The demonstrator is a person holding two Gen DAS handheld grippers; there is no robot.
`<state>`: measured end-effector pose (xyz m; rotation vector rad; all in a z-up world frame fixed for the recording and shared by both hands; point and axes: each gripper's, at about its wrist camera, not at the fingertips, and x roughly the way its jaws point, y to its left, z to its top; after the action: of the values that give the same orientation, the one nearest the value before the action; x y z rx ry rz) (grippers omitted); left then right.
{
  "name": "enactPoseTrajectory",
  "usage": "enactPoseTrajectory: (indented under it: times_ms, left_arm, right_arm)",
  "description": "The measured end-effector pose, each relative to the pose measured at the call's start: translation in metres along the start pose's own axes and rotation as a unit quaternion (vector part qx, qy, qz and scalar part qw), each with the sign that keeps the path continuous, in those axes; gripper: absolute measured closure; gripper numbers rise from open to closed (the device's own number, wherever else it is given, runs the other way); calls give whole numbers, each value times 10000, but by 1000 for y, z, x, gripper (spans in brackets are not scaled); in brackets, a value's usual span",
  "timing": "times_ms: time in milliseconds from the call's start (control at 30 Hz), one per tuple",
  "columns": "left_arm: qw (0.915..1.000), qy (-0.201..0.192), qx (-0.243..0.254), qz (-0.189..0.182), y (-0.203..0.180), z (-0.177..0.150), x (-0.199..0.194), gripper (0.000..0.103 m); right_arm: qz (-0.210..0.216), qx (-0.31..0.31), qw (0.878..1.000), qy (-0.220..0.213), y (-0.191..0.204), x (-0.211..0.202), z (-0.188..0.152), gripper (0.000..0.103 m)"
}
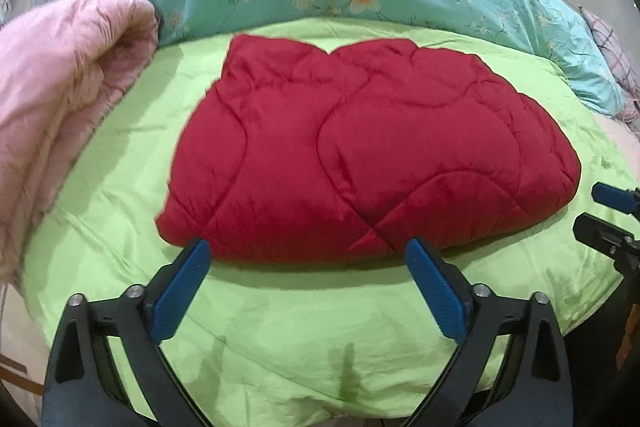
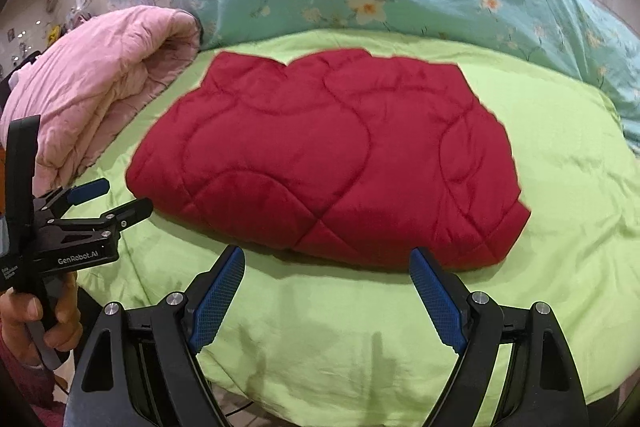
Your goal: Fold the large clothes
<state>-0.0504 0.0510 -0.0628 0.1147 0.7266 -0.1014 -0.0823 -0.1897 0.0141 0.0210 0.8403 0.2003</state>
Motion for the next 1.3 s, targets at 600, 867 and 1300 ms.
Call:
enactPoseTrajectory:
  times_ms: [600, 867, 1300]
  left_arm:
    - [9996, -49, 93, 251, -9, 20, 15, 1]
    - [9998, 12, 0, 204, -5, 27, 17, 1]
    - [9996, 19, 83, 285, -7, 38, 25, 1]
  right_arm:
    - [-28, 129, 9998, 162, -10, 30, 10, 12]
    - [14, 92, 9999, 130, -11, 34, 25, 12]
    - [33, 46, 9998, 216, -12, 49, 41, 12]
